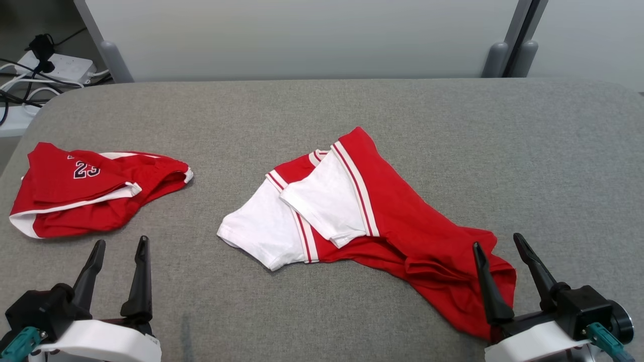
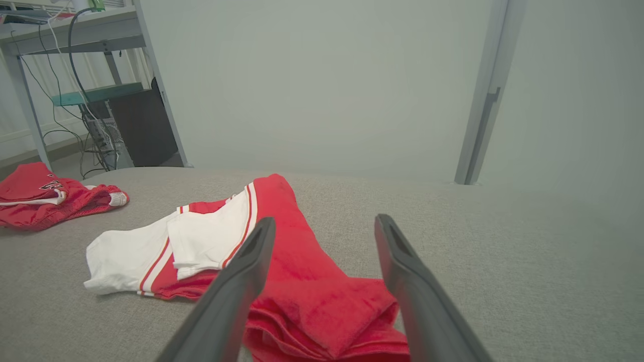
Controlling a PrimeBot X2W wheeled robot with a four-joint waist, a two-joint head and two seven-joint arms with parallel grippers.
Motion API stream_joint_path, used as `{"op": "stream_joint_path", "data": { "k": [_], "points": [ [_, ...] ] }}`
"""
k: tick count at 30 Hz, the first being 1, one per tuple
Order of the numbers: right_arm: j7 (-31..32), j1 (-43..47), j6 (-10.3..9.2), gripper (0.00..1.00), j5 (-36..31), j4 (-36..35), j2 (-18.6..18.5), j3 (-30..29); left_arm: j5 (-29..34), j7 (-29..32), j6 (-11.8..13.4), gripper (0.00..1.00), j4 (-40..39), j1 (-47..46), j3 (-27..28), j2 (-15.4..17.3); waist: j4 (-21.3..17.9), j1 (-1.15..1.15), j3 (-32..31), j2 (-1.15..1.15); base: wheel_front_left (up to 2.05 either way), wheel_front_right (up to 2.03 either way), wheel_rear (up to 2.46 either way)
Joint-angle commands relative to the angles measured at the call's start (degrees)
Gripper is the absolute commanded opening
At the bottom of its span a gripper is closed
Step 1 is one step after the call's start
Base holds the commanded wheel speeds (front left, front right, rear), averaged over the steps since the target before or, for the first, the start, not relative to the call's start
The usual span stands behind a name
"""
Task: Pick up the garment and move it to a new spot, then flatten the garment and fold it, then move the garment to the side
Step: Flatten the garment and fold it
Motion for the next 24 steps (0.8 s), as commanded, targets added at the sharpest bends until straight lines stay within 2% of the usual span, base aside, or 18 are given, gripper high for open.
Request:
{"op": "stream_joint_path", "data": {
  "k": [1, 16, 24],
  "points": [
    [0.1, -0.4, 0.41, 1.00, -0.1, -2.0, -0.4, 1.3, 0.0, -0.5, 0.5, 1.00, -1.2, -1.3, 2.2, 1.1, -0.1, 0.00, -0.2, 0.00, 0.00, 0.00, 0.00],
    [0.8, -1.2, 0.41, 1.00, -0.1, -2.5, -0.4, 2.4, -0.3, 0.6, 1.6, 1.00, -1.7, -1.7, 1.8, 0.9, -0.2, 0.00, -0.1, 0.00, 0.00, 0.00, 0.00],
    [2.6, -6.4, 0.41, 1.00, -1.4, 0.8, -0.5, 8.5, -0.1, 0.7, 1.5, 1.00, -2.1, -3.2, 0.8, 0.5, 1.6, 0.00, 1.3, 0.00, 0.00, 0.00, 0.00]
  ]
}}
